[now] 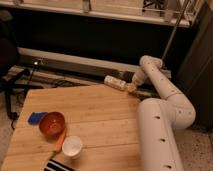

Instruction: Stand the bottle upright

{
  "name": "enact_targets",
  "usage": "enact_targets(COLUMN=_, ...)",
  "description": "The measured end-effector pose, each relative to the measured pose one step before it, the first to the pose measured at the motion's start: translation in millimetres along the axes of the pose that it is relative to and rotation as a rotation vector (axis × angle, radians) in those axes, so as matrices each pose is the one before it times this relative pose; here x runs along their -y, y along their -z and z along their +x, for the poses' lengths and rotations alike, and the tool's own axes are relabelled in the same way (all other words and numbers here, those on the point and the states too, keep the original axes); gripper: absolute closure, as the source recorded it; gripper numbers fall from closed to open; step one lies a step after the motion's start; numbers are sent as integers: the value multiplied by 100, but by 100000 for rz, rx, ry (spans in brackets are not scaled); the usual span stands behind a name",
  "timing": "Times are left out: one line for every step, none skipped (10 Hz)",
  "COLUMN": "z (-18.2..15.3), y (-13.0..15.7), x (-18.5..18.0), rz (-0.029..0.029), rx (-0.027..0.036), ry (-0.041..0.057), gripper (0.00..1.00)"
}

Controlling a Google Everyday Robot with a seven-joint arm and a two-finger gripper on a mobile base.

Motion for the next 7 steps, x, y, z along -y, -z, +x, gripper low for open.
enact_targets(z=-88, y=389, x=20, rz=192, rx=-1198, ry=1483, gripper=87)
enact_targets(z=-100, y=565, x=42, rz=356, rx=-888, ry=1503, gripper=87)
enact_targets(z=-112, y=949, x=-60, rz=201, rx=-1158, ry=2347, gripper=87)
enact_targets(z=-127, y=1383, x=-92, rz=461, rx=-1665, ry=3648, gripper=86)
enact_targets(z=4, y=1286, x=-133, rz=340, rx=-2224, ry=3556, gripper=80)
enact_targets(z=82, y=1434, x=-60, rz=679, rx=-3089, ry=4262, gripper=71)
enact_targets(z=361, y=1735, x=-207, rz=442, rx=-5289, ry=6022, gripper=67)
